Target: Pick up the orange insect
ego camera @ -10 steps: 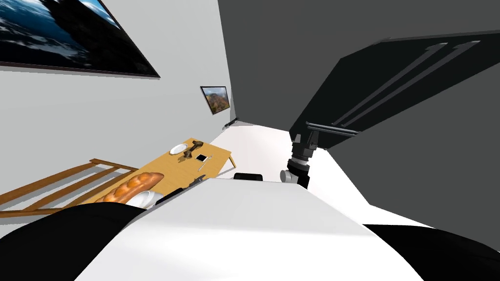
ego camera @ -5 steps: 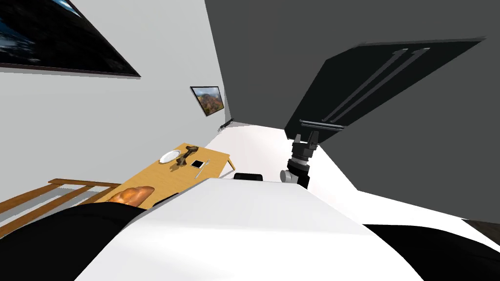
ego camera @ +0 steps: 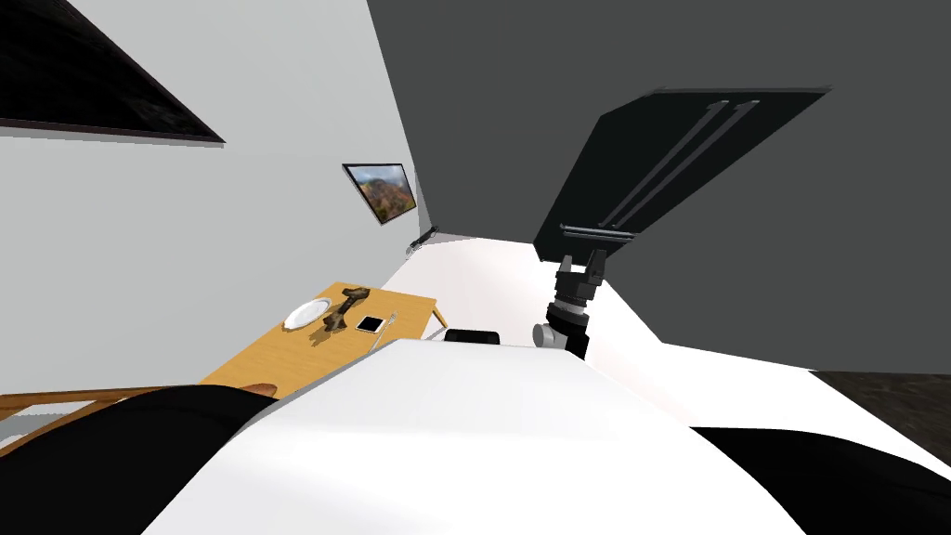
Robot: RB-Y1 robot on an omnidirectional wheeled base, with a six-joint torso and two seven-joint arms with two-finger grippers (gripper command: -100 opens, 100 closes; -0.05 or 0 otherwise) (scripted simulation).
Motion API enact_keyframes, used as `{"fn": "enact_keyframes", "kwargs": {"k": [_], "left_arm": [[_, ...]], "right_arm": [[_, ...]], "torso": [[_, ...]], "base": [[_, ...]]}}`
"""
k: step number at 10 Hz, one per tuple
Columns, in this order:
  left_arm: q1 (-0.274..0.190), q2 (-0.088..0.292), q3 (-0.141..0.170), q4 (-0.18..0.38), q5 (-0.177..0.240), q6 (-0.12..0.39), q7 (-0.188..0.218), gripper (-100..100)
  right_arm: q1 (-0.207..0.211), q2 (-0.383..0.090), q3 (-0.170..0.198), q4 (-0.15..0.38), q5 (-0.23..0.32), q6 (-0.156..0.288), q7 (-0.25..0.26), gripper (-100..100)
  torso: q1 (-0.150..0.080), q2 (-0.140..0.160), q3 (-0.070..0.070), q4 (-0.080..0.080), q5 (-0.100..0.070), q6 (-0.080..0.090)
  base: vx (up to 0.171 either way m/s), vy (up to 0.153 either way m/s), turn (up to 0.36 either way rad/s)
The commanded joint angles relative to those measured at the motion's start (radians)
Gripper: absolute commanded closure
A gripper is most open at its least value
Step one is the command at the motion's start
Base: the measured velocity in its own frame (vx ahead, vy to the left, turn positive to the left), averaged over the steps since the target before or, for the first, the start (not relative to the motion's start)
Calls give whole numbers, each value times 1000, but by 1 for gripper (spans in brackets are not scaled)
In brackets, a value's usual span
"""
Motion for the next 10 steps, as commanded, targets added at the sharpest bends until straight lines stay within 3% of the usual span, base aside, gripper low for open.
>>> {"fn": "enact_keyframes", "kwargs": {"k": [1,2,3,6,7,8,10], "left_arm": [[0,0,0,0,0,0,0,-100],[1,0,1,-2,-1,6,4,0],[-22,-34,-10,33,-18,1,-1,-100],[-50,-78,-23,77,-41,-5,-7,-100],[-44,-66,-20,66,-34,-3,-5,-100],[-45,-67,-21,69,-34,-4,-6,100],[-44,-67,-21,69,-34,-4,-5,100]], "right_arm": [[0,0,0,0,0,0,0,0],[0,0,0,0,0,0,0,0],[0,0,0,0,0,0,0,0],[0,0,0,0,0,0,0,0],[0,0,0,0,0,0,0,0],[0,0,0,0,0,0,0,0],[0,0,0,0,0,0,0,0]], "torso": [[0,0,0,0,0,0],[-2,1,0,0,0,-1],[-5,1,1,0,-1,-1],[-4,2,1,0,-1,-1],[-4,2,1,0,-1,-1],[-5,2,1,0,-1,-1],[-6,1,1,0,-1,0]], "base": [[12,48,-42],[2,9,5],[5,27,-45],[1,31,-32],[0,15,-7],[0,0,0],[-1,1,5]]}}
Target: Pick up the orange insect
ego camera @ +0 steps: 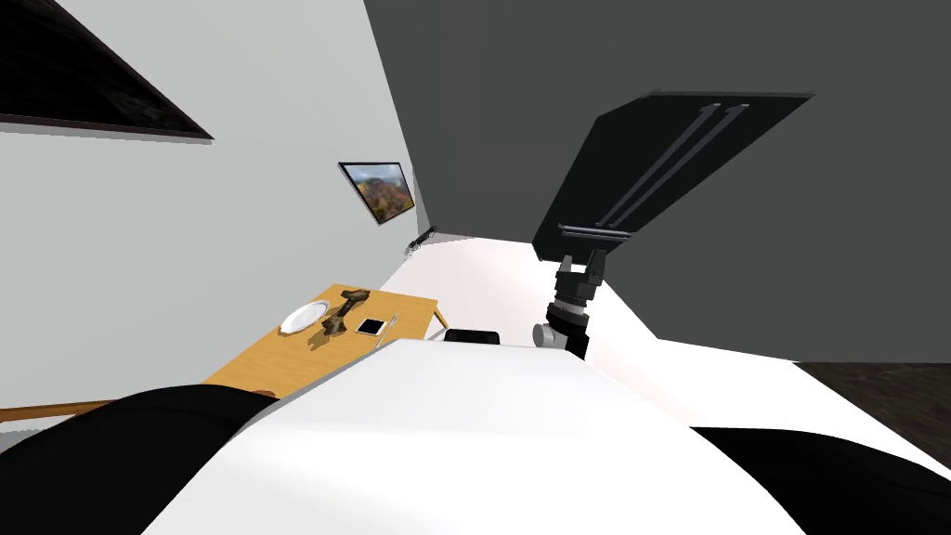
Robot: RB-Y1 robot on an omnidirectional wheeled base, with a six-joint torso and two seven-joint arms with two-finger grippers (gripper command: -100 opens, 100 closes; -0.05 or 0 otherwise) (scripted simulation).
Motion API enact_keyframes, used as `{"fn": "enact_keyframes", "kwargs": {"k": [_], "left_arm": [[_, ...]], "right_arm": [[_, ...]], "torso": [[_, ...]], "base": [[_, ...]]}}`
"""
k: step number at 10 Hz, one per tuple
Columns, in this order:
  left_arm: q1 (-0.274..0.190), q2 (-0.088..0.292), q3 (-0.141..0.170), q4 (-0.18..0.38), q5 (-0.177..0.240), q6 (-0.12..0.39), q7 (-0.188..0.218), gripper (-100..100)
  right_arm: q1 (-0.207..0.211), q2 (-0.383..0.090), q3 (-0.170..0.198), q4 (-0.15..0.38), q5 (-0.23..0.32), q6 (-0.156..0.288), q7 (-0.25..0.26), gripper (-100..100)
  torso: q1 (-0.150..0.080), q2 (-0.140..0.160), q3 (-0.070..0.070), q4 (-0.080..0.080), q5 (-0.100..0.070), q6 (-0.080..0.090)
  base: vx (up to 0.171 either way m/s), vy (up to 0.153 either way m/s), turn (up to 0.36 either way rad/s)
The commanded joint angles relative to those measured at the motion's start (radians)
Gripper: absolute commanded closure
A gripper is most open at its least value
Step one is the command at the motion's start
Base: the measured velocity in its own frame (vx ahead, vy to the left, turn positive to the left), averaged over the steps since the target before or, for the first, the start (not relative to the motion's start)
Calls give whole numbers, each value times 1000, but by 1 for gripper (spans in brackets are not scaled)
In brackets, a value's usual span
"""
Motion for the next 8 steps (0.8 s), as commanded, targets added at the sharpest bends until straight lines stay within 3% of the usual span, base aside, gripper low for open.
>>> {"fn": "enact_keyframes", "kwargs": {"k": [1,2,3,4,6,7,8], "left_arm": [[0,0,0,0,0,0,0,100],[0,0,0,0,0,0,0,100],[0,0,0,0,0,0,0,0],[23,33,10,-35,15,5,4,100],[46,67,21,-70,33,10,8,100],[33,58,10,-48,34,1,3,100],[34,60,11,-50,36,1,3,0]], "right_arm": [[0,0,0,0,0,0,0,0],[0,0,0,0,0,0,0,0],[0,0,0,0,0,0,0,0],[0,0,0,0,0,0,0,0],[0,0,0,0,0,0,0,0],[0,0,0,0,0,0,0,0],[0,0,0,0,0,0,0,0]], "torso": [[0,0,0,0,0,0],[0,0,0,0,0,0],[0,0,0,0,0,0],[0,0,0,0,0,0],[-3,0,0,0,-1,0],[-3,0,0,0,-1,-1],[-1,0,0,0,0,0]], "base": [[0,0,0],[0,0,0],[0,0,0],[6,-28,48],[-1,-45,42],[-2,-18,10],[0,0,0]]}}
